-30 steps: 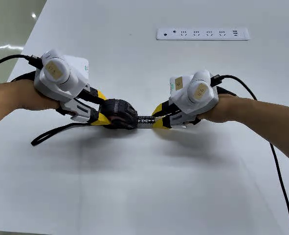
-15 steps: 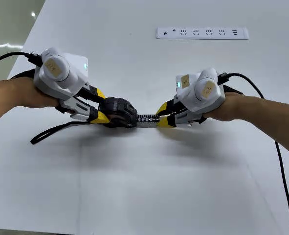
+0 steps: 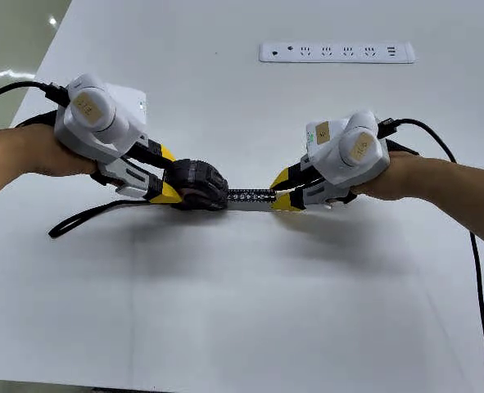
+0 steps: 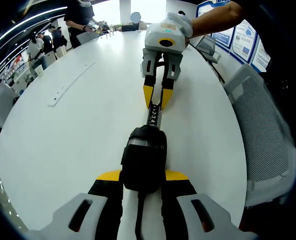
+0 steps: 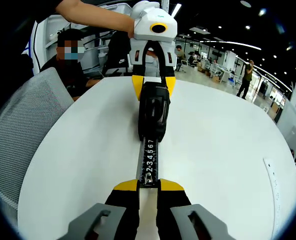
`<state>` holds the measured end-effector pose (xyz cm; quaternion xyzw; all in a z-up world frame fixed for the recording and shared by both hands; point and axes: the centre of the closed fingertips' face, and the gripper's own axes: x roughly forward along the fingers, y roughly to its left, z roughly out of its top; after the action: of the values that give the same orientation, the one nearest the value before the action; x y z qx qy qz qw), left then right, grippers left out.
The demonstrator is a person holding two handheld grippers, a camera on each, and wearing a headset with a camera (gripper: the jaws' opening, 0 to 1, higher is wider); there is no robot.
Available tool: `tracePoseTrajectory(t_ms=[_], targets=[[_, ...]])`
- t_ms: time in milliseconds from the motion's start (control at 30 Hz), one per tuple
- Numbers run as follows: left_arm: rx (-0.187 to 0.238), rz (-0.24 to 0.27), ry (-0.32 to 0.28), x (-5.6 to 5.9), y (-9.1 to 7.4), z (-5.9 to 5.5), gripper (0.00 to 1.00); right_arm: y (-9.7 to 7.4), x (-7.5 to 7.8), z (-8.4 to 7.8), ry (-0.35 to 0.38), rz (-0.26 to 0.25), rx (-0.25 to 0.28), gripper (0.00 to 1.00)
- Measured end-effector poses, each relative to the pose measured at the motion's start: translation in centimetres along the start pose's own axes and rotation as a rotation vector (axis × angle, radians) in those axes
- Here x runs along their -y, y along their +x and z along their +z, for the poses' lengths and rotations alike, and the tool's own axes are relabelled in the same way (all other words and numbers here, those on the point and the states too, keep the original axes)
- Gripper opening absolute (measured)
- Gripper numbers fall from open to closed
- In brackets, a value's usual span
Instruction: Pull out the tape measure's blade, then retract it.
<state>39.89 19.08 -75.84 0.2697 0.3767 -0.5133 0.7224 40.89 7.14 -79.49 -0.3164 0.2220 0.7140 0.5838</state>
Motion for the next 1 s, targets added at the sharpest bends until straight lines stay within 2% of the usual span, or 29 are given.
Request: tracePoseTrajectory(t_ms=[1000], targets=[[0.001,-0.001,-0.013,-0.1,0.1,0.0,0.23,-2.3,0.0,-2.7,0.017,-0.009,-0.018,0.08]])
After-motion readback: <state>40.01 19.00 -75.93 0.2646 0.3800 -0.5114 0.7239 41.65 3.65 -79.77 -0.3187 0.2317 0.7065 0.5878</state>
